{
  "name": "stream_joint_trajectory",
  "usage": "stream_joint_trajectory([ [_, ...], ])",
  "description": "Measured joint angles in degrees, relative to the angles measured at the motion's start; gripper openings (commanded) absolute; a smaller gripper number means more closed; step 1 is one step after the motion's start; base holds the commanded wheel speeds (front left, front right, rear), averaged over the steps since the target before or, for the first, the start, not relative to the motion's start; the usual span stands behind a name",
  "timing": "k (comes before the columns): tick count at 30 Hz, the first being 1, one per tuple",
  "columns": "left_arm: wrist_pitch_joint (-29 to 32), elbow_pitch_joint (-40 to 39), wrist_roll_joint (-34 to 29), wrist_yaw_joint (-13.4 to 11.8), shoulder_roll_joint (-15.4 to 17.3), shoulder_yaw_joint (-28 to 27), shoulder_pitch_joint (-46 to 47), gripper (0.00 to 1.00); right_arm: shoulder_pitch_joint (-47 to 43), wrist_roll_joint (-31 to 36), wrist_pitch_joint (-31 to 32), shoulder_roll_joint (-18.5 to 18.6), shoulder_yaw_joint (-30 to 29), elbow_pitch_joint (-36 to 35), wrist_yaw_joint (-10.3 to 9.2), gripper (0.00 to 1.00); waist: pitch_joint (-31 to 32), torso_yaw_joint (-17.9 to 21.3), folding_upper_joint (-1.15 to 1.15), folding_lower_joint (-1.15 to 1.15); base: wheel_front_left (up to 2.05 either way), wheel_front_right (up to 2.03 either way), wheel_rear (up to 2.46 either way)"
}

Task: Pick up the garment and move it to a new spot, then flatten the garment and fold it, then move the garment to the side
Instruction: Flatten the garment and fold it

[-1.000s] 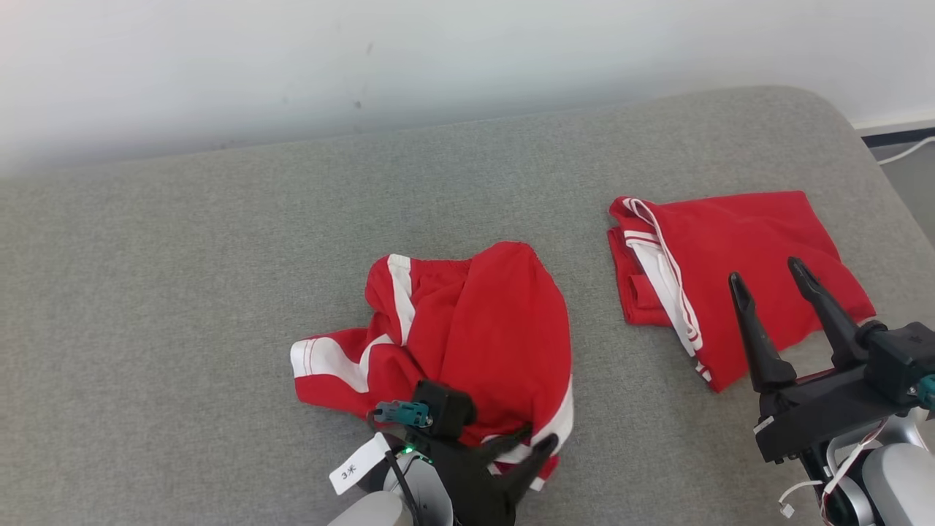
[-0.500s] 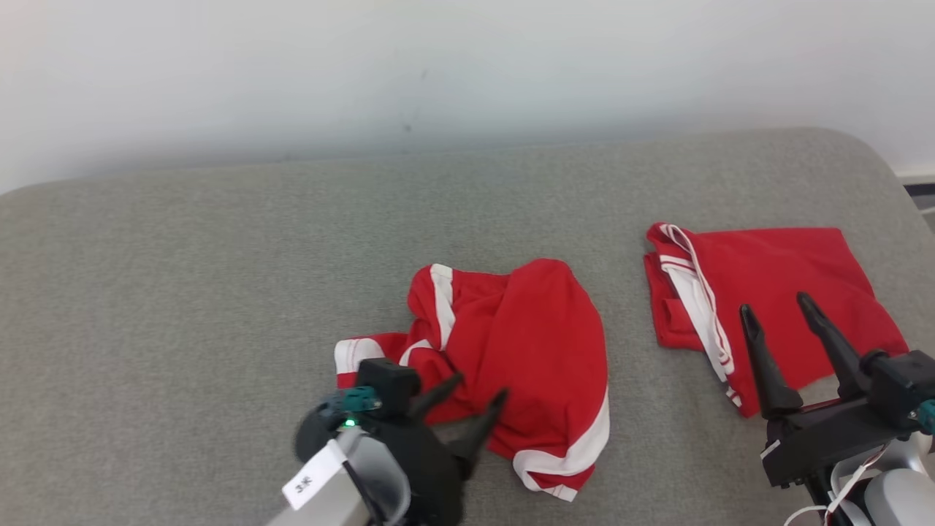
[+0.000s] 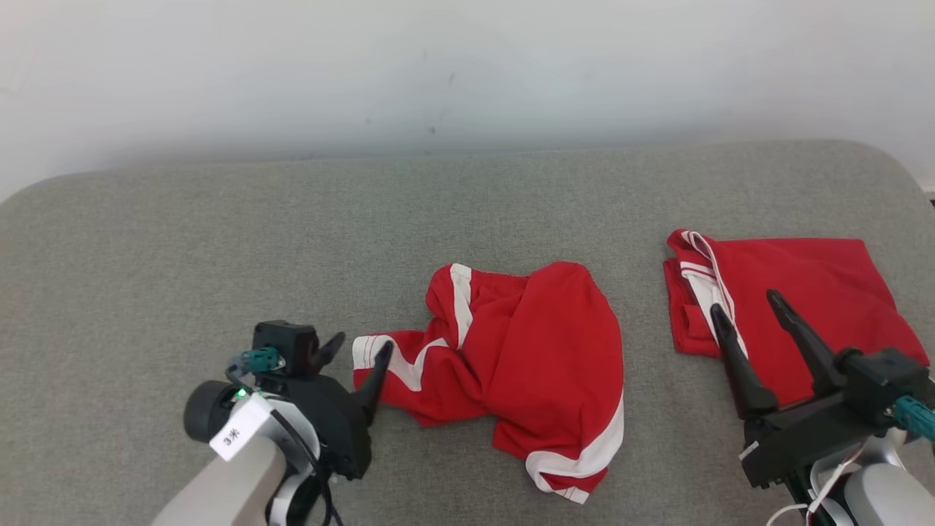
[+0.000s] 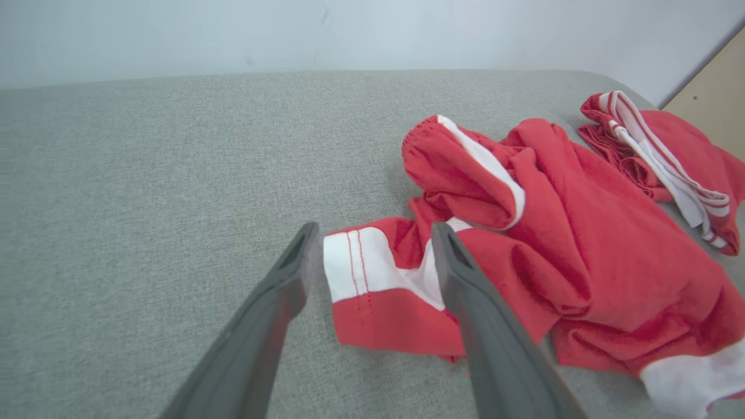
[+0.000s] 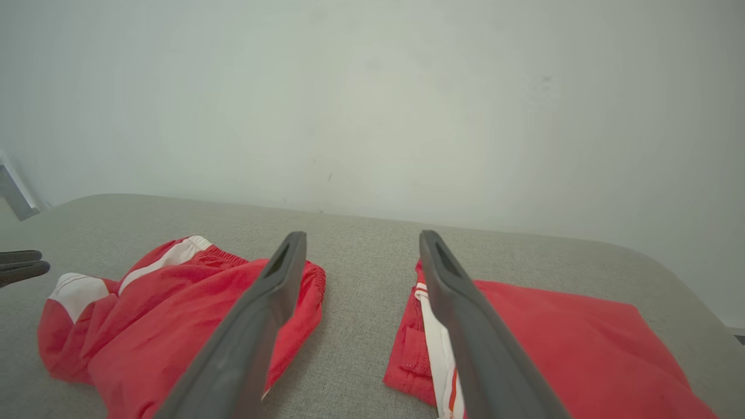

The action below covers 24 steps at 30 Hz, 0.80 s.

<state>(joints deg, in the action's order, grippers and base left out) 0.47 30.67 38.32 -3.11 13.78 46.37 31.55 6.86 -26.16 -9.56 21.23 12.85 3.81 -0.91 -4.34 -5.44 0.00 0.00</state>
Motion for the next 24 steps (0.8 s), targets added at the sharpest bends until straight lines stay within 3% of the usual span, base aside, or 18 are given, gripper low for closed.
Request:
stream_joint_trajectory([
  [6, 1.9, 4.4, 0.1, -0.9, 0.9, -0.6, 0.8, 1.0, 1.7, 0.1, 0.1, -0.2, 0.9, -0.1, 0.41, 1.0, -0.8, 1.4, 0.0, 0.0, 0.0, 0.0, 0.0],
  [14, 3.0, 6.5, 2.0, -0.3, -1.6, -0.3, 1.6, 1.0, 1.6, 0.1, 0.5, 0.7, -0.4, -0.1, 0.36, 1.0, -2.2, 3.0, 0.0, 0.0, 0.0, 0.0, 0.0],
  [15, 3.1, 6.9, 1.8, -0.3, -1.6, 0.0, 1.8, 0.59, 1.6, 0.1, 0.5, 0.7, -0.4, -0.1, 0.33, 1.0, -2.3, 3.1, 0.0, 0.0, 0.0, 0.0, 0.0],
  [18, 3.1, 7.7, 1.8, -0.3, -1.6, 0.1, 2.0, 0.0, 1.6, 0.1, 0.5, 0.7, -0.4, -0.1, 0.33, 1.0, -2.4, 3.1, 0.0, 0.0, 0.0, 0.0, 0.0],
  [24, 2.9, 8.8, 1.6, 0.2, -2.9, 0.3, 2.9, 0.0, 1.3, 0.1, 0.5, 1.1, -0.1, 0.1, 0.42, 1.0, -2.2, 1.8, 0.0, 0.0, 0.0, 0.0, 0.0],
])
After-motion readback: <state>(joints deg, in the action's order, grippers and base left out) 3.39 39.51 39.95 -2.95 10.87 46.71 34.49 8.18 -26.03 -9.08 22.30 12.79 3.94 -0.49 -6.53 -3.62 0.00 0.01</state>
